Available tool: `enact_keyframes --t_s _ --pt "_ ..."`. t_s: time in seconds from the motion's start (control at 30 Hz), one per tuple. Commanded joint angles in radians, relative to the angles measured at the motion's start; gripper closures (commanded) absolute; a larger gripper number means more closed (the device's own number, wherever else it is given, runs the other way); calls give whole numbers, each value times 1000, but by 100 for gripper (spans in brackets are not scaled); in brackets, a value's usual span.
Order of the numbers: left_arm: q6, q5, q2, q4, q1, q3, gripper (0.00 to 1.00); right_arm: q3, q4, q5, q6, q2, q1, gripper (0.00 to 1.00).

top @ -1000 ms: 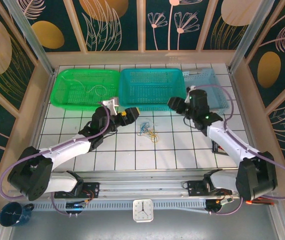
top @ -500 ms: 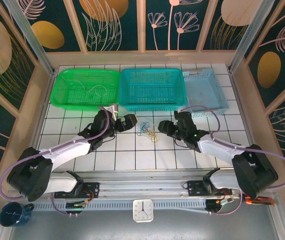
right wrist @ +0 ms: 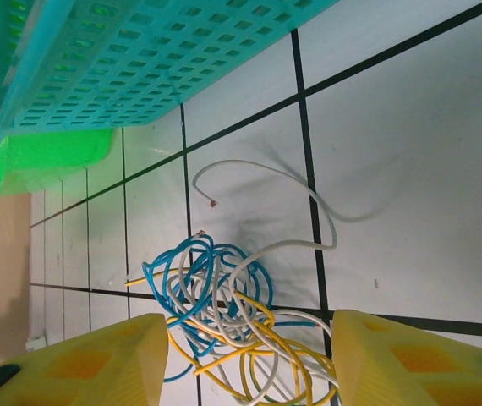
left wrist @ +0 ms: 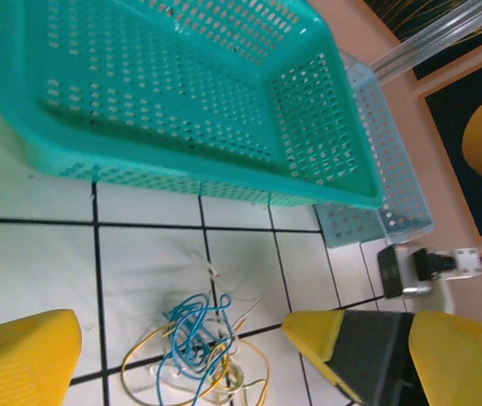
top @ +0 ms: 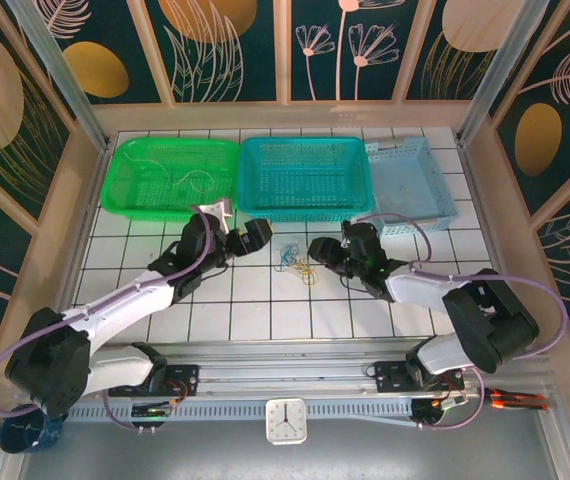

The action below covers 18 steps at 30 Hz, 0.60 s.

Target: Untangle the cables

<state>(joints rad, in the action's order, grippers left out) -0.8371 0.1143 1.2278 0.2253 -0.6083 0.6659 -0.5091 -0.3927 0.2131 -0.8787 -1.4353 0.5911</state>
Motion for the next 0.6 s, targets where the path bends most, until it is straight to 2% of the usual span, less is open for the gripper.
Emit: enact_keyframes --t_s 0.0,0.3,0.4,0.47,0.57 --pt "40 -4 22 -22 -4 65 1 -16 -78 28 -45 -41 3 46" --pt "78 9 64 -13 10 129 1 -65 -194 93 -114 -170 -7 49" --pt "81 15 60 5 21 122 1 -98 -195 109 -105 -210 -7 58" --pt "82 16 53 9 31 115 1 -116 -182 112 -91 -220 -8 70" --pt "81 18 31 12 50 102 1 -136 -141 105 -63 -205 -7 83"
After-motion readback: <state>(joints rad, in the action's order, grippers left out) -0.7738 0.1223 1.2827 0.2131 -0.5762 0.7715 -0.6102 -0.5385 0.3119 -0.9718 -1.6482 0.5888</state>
